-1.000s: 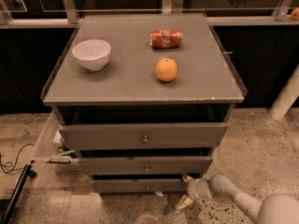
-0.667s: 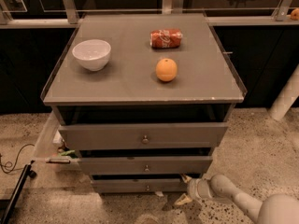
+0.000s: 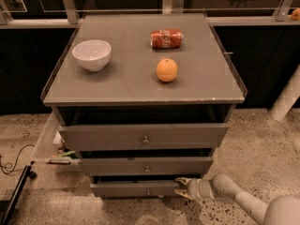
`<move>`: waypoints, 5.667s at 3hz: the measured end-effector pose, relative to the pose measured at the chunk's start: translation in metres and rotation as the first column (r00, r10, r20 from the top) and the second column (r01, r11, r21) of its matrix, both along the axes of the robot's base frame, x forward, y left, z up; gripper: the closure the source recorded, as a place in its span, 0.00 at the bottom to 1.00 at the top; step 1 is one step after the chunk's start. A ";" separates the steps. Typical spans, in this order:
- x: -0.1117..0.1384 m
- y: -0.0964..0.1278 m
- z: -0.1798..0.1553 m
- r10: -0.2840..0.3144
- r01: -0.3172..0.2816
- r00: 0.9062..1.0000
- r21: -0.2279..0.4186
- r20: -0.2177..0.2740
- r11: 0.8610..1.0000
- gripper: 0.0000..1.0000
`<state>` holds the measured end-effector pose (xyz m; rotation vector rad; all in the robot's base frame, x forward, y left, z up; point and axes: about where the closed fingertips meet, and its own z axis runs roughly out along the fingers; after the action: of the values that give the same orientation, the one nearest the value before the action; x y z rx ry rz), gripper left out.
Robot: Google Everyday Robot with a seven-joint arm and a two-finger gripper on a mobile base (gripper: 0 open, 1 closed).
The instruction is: Open bottom drawer
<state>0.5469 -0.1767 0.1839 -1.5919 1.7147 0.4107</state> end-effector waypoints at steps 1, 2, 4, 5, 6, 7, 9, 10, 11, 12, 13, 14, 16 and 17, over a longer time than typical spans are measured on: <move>-0.028 -0.008 0.028 0.026 -0.027 0.999 0.018 0.023 0.999 0.89; -0.076 -0.026 0.050 0.001 -0.002 0.999 0.038 0.037 0.999 1.00; -0.080 -0.022 0.037 0.002 -0.002 1.000 0.030 0.009 1.000 0.57; -0.061 -0.011 0.006 0.012 -0.012 1.000 -0.015 -0.010 1.000 0.34; -0.057 -0.005 0.005 0.023 -0.023 1.000 -0.016 -0.008 1.000 0.11; -0.057 -0.005 0.005 0.023 -0.023 1.000 -0.016 -0.008 1.000 0.00; -0.059 -0.005 0.037 0.029 -0.029 0.998 0.000 0.050 1.000 0.00; -0.047 0.001 0.047 0.024 -0.025 0.996 0.011 0.084 1.000 0.00; -0.050 0.004 0.048 0.034 -0.035 0.996 0.006 0.079 0.999 0.00; -0.037 0.013 0.034 0.041 -0.041 0.997 -0.008 0.072 0.999 0.00; -0.023 0.016 0.011 0.033 -0.032 0.998 -0.024 0.050 0.999 0.00; 0.006 0.008 -0.013 -0.012 0.013 0.999 -0.041 0.045 0.999 0.00; 0.008 0.011 -0.029 -0.009 0.010 1.000 -0.048 0.023 0.999 0.00; 0.008 0.011 -0.029 -0.009 0.010 1.000 -0.048 0.023 0.999 0.19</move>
Offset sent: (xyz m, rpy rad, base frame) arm -0.1397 -0.0581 0.0769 0.0600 -0.0533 -0.0463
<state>0.5549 -0.1659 0.1547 -1.6164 1.7261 0.3474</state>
